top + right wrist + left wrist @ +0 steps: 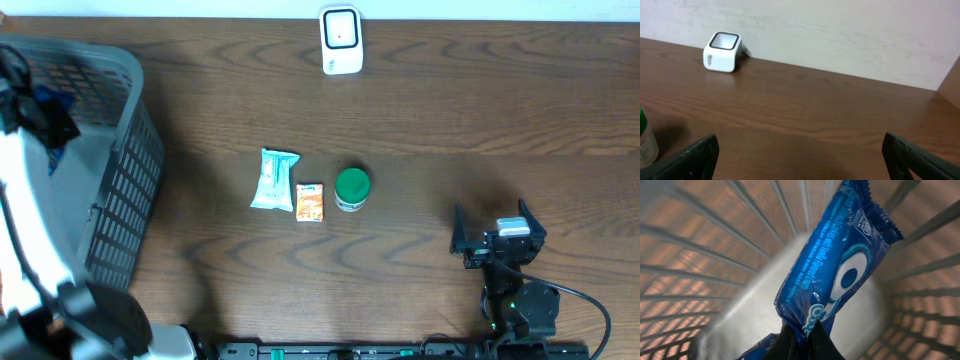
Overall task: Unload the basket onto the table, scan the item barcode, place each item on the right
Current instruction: 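Carry the Oreo packet toward the scanner and lower it right of the bottle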
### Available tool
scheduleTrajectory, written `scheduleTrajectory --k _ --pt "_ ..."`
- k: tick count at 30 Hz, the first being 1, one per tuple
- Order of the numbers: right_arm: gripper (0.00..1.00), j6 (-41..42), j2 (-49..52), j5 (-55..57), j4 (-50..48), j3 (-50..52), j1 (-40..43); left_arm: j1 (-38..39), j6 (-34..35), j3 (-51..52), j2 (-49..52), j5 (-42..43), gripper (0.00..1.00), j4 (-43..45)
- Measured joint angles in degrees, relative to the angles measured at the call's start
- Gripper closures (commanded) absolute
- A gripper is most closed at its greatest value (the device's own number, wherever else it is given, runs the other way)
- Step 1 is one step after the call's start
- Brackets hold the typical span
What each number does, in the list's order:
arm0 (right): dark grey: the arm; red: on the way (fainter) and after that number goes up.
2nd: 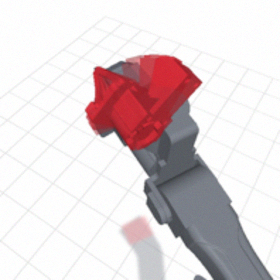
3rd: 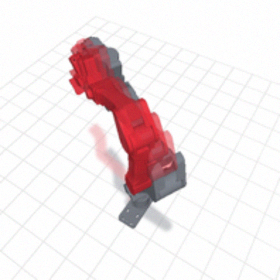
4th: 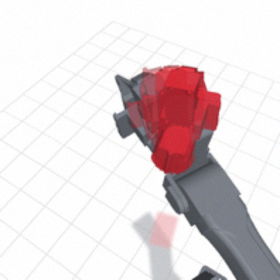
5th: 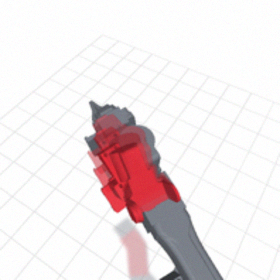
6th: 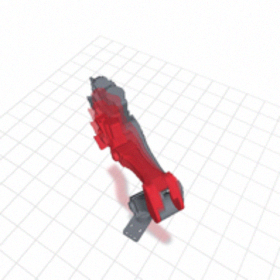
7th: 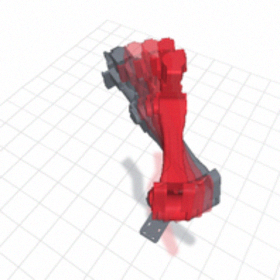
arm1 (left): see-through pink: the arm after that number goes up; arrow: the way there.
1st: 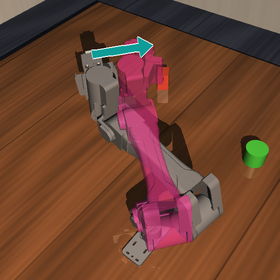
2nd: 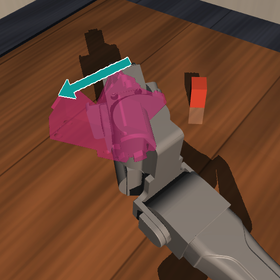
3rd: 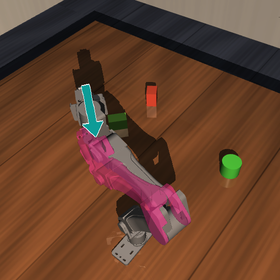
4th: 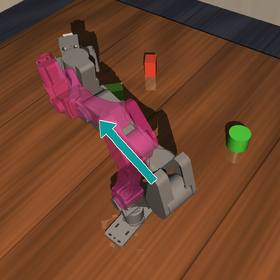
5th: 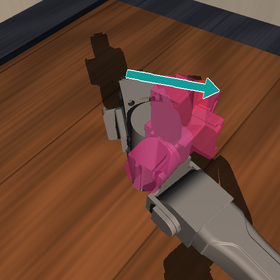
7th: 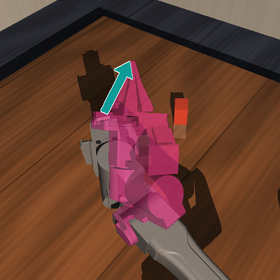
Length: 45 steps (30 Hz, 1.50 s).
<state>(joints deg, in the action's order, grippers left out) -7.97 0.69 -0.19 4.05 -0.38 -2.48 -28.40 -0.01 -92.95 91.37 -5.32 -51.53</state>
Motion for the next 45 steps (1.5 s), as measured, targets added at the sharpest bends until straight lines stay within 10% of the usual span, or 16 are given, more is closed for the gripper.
scheduleTrajectory --k 11,17,27,45 --pt "0.01 0.0 0.0 0.0 0.0 0.0 0.0 2.3 5.3 0.0 -19.3 21.2 0.93 -0.5" --pt "0.01 0.0 0.0 0.0 0.0 0.0 0.0 21.1 7.3 -0.1 -22.0 33.2 0.93 0.2" --pt "0.01 0.0 0.0 0.0 0.0 0.0 0.0 51.6 14.8 -0.1 -4.0 36.5 0.93 13.0" --pt "0.01 0.0 0.0 0.0 0.0 0.0 0.0 70.8 35.6 -0.1 23.4 35.8 0.93 31.0"
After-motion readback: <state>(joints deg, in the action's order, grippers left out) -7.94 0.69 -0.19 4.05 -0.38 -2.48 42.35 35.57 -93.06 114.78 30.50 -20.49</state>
